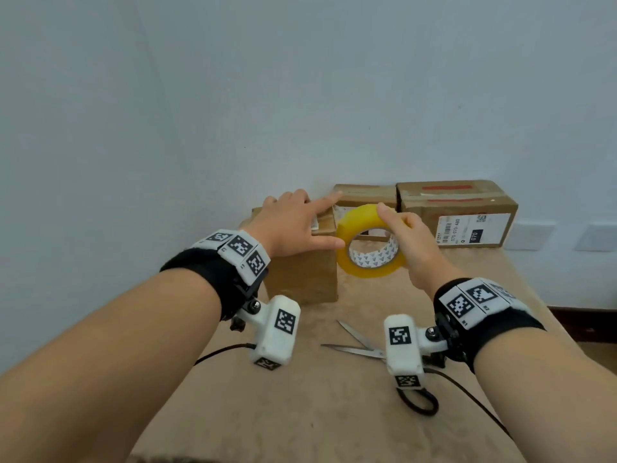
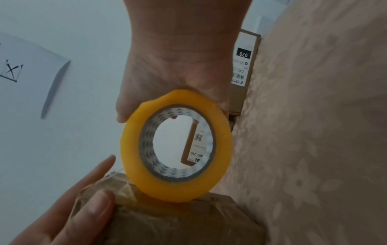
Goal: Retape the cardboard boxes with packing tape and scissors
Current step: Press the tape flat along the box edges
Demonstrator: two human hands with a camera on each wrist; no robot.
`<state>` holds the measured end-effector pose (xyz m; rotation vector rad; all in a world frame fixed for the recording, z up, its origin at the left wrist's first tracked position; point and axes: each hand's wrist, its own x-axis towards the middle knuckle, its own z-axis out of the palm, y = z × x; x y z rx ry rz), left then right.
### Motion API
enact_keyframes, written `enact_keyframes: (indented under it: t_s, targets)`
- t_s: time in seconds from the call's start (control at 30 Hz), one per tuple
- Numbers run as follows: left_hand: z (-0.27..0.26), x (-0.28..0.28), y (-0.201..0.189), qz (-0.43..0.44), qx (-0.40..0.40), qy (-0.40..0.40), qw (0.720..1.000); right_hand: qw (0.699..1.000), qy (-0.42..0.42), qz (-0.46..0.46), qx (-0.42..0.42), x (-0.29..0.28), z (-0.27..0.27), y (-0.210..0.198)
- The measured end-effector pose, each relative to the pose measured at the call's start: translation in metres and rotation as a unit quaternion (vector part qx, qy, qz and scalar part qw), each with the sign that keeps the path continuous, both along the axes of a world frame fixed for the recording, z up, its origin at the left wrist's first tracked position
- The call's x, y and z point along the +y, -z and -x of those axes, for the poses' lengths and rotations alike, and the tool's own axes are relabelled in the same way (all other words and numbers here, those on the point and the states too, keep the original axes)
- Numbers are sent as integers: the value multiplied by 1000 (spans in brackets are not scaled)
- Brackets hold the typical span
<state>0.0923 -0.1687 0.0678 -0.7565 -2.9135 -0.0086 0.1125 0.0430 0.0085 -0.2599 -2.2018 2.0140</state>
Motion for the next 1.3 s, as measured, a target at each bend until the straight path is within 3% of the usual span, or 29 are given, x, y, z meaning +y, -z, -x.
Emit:
enact_keyframes:
  t_s: [0.13, 0.27, 0.4, 0.47, 0.53, 0.63, 0.7, 0.87, 1.07, 1.17, 1.3]
  targets:
    - [-5, 3, 3, -128, 55, -2, 990, 994, 54, 12, 98, 7, -9, -30]
    - [-8, 12, 24, -362, 70, 11, 929, 973, 96, -56, 202, 7, -18, -75]
    - [-13, 11, 78, -533, -18, 8, 846, 963, 38, -205, 168, -17, -15, -86]
    - [-17, -2, 92, -553, -42, -2, 832, 952, -8, -275, 137, -36, -12, -84]
    - [-21, -23, 91, -530, -49, -3, 847, 941, -47, -312, 124, -60, -10, -83]
    - [-22, -53, 82, -395, 3, 6, 919, 935, -93, -324, 109, -97, -7, -81]
    - [-18, -60, 82, -314, 9, 3, 949, 931, -86, -337, 111, -111, -2, -76]
    - [-8, -57, 86, -304, -14, -1, 952, 953, -61, -282, 89, -109, 7, -77]
    - [-13, -56, 84, -186, -8, -88, 979, 949, -67, -294, 90, -84, 13, -85]
    - [-15, -56, 82, -144, -25, -113, 983, 923, -55, -369, 95, -59, 11, -97]
    - [-15, -52, 77, -116, -43, -121, 985, 850, -40, -520, 77, -21, 3, -113]
